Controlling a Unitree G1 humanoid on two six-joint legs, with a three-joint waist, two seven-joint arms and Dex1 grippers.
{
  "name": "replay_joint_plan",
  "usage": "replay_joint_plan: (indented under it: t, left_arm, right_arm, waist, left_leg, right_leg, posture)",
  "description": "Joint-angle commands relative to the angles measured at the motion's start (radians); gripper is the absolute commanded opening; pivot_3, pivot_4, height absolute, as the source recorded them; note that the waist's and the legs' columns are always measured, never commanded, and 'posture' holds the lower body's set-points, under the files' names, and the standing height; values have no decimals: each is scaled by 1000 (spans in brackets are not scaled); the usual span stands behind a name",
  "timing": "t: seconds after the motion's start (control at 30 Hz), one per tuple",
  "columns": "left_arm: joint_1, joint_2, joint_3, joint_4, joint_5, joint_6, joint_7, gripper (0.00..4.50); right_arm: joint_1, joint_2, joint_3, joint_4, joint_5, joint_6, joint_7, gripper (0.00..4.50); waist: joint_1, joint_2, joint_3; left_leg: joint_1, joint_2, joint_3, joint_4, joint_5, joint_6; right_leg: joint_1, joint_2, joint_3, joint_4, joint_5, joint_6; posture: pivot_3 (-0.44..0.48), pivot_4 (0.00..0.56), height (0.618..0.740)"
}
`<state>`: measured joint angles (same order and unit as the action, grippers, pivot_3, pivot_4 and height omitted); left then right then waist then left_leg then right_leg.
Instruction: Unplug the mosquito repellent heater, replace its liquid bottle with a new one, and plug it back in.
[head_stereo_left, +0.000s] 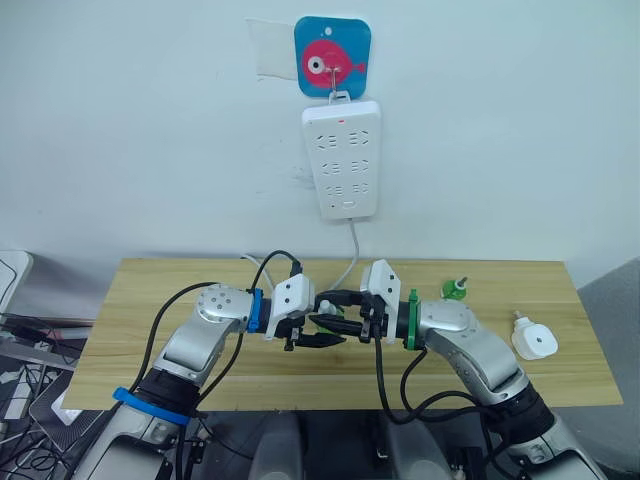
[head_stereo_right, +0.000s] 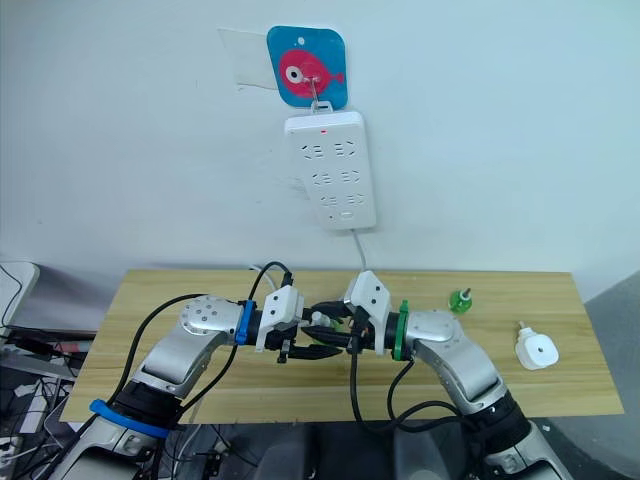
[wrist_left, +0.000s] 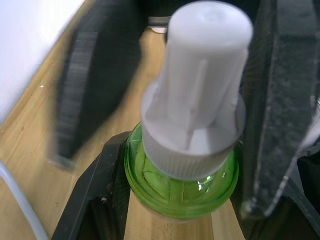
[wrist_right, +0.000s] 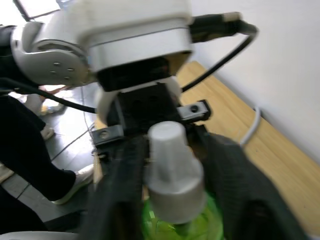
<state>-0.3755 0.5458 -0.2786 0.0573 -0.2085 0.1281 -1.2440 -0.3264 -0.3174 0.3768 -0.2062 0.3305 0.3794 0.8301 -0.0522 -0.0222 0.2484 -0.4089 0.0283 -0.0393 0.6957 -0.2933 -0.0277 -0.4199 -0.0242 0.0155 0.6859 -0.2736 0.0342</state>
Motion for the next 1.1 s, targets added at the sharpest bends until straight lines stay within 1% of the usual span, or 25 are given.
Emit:
replay_joint_plan:
  t: [0.03, 0.27, 0.4, 0.57, 0.7, 0.87, 1.07, 1.1]
  left_arm:
    - [8, 4, -1, -47, -9, -8, -5, 2250]
    - [9, 2, -4, -43, -6, -10, -6, 2250]
    - [13, 11, -7, -41, -5, -2, -13, 2250]
    - [23, 22, -11, -29, -3, -15, -17, 2250]
    - [14, 17, -15, -20, -1, -17, -14, 2250]
    - [8, 16, -15, -14, -2, -20, -16, 2250]
    - [8, 19, -12, -14, 1, -21, -17, 2250]
    - [9, 20, -10, -16, 0, -21, -18, 2250]
  right_arm:
    - [13, -3, -23, -17, -2, -25, 3, 1059]
    - [7, 2, -48, -60, 49, 6, 15, 1059]
    - [-25, 0, -97, -126, 116, 80, 9, 1059]
    - [-42, -39, -147, -187, 162, 159, 2, 1059]
    - [-41, -35, -152, -189, 163, 169, -16, 1059]
    - [-34, -31, -118, -189, 128, 144, -27, 1059]
    - [-23, -32, -90, -183, 101, 121, -32, 3091]
    - [-21, -33, -91, -185, 101, 120, -31, 3091]
  waist:
    - [0, 0, 0]
    - [0, 0, 0]
    - [0, 0, 0]
    - [0, 0, 0]
    - [-1, 0, 0]
    - [-1, 0, 0]
    - [-4, 0, 0]
    - [-2, 0, 0]
  left_leg:
    - [0, 0, 0, 0, 0, 0]
    - [0, 0, 0, 0, 0, 0]
    - [0, 0, 0, 0, 0, 0]
    - [0, 0, 0, 0, 0, 0]
    - [0, 0, 0, 0, 0, 0]
    - [0, 0, 0, 0, 0, 0]
    - [0, 0, 0, 0, 0, 0]
    - [0, 0, 0, 0, 0, 0]
  right_leg:
    - [0, 0, 0, 0, 0, 0]
    - [0, 0, 0, 0, 0, 0]
    - [0, 0, 0, 0, 0, 0]
    - [0, 0, 0, 0, 0, 0]
    - [0, 0, 0, 0, 0, 0]
    - [0, 0, 0, 0, 0, 0]
    - [0, 0, 0, 0, 0, 0]
    - [0, 0, 0, 0, 0, 0]
  posture:
    - [-70, 227, 740]
    - [-73, 228, 740]
    - [-75, 229, 740]
    - [-84, 227, 740]
    - [-88, 227, 740]
    - [-88, 228, 740]
    - [-83, 225, 740]
    - [-83, 225, 740]
